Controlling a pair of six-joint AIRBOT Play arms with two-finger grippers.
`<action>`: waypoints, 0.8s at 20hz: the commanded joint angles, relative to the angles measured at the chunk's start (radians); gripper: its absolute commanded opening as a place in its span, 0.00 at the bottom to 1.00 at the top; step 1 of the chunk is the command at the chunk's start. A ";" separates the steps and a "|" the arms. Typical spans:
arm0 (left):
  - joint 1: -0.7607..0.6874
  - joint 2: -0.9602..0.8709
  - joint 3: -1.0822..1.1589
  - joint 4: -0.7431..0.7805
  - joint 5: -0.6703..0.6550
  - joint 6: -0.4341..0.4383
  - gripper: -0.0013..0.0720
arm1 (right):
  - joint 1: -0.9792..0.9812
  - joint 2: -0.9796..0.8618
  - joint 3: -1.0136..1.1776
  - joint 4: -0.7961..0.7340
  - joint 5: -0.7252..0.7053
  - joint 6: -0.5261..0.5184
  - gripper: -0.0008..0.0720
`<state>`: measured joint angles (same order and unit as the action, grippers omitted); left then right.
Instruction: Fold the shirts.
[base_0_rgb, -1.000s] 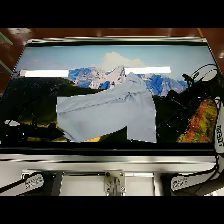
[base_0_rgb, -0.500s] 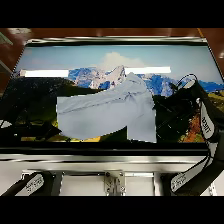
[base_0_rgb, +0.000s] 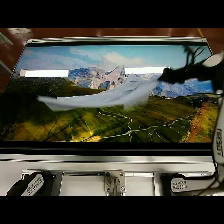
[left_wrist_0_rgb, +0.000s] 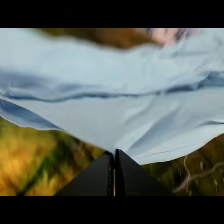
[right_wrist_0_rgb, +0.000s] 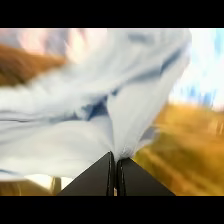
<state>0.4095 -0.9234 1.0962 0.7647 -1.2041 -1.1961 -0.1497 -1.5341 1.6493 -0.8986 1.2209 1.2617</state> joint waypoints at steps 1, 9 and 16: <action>0.000 0.023 0.526 -0.001 0.045 -0.028 0.06 | 0.001 0.300 0.176 -0.026 -0.148 -0.052 0.08; 0.001 0.132 1.107 0.323 0.031 -0.288 0.06 | 0.001 0.843 0.225 -0.376 -0.306 0.171 0.08; 0.000 0.272 0.957 0.423 -0.233 -0.351 0.06 | 0.001 0.975 0.225 -0.559 -0.115 0.230 0.08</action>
<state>0.4091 -0.6899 2.0785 1.1397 -1.3205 -1.5219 -0.1493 -0.6029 1.8729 -1.3697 1.0439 1.4429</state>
